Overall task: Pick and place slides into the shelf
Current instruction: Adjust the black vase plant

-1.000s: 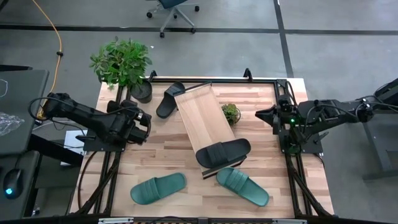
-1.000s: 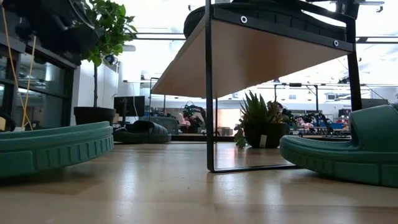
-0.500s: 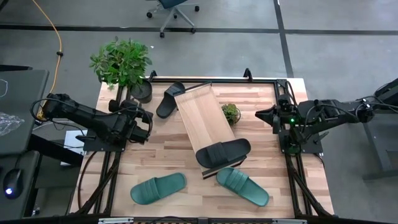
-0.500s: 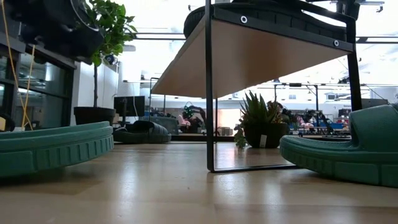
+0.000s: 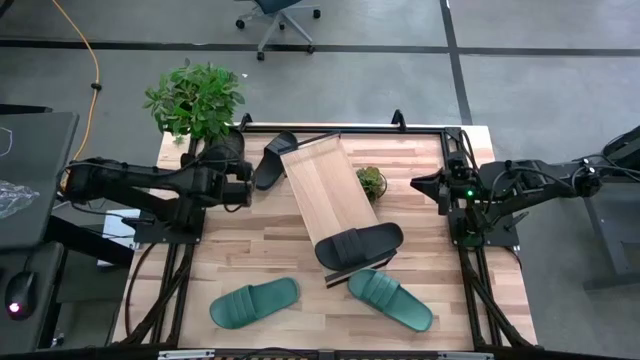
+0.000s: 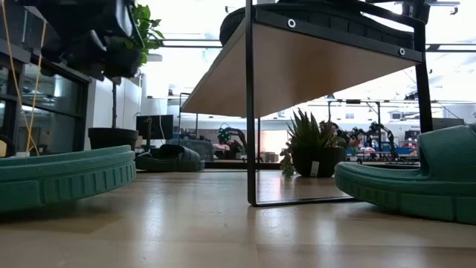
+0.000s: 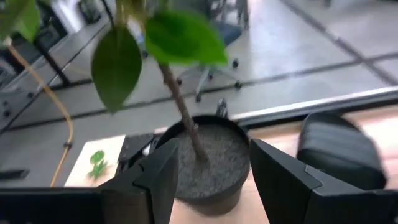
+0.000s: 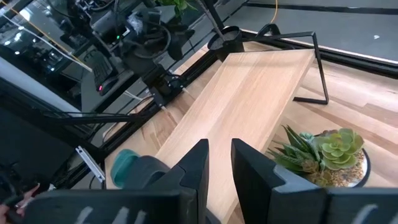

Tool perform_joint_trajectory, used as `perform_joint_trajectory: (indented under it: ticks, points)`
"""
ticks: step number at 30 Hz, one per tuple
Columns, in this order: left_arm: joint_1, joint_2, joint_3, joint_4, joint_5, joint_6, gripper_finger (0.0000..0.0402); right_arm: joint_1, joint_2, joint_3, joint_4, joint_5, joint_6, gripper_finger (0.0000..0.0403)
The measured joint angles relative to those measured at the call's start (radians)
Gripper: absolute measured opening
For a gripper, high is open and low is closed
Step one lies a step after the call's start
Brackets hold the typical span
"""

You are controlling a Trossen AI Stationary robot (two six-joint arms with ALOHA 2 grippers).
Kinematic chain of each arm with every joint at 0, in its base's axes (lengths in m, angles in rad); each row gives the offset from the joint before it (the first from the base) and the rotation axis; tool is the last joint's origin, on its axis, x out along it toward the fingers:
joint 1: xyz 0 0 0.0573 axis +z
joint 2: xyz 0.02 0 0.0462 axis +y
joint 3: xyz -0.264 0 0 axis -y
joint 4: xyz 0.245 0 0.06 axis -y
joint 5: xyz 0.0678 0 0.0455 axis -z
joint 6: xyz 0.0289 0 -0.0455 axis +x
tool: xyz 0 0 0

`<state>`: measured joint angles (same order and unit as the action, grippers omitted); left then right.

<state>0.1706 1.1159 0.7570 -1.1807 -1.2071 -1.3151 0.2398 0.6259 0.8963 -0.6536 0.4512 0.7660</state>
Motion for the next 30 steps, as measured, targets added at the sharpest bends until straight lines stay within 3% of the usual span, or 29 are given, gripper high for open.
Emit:
perform_joint_trajectory:
  ticks: [6, 12, 18, 24, 30]
  points:
    - [0.041, 0.056, 0.000, 0.005, 0.057, 0.009, 0.0183, 0.000, 0.000, 0.000, 0.000, -0.016, -0.006, 0.0060]
    - [0.039, 0.105, -0.009, 0.011, -0.003, -0.044, 0.0184, 0.000, 0.000, 0.000, 0.000, -0.018, -0.004, 0.0060]
    - [0.039, 0.113, -0.098, 0.013, -0.022, -0.181, 0.0184, 0.000, 0.000, 0.000, 0.000, -0.022, 0.045, 0.0060]
    - [0.039, 0.113, -0.139, 0.017, -0.096, -0.173, 0.0184, 0.000, 0.000, 0.000, 0.000, -0.021, 0.098, 0.0060]
    - [0.039, 0.113, -0.227, 0.147, -0.174, -0.185, 0.0184, 0.000, 0.000, 0.000, 0.000, 0.018, 0.108, 0.0060]
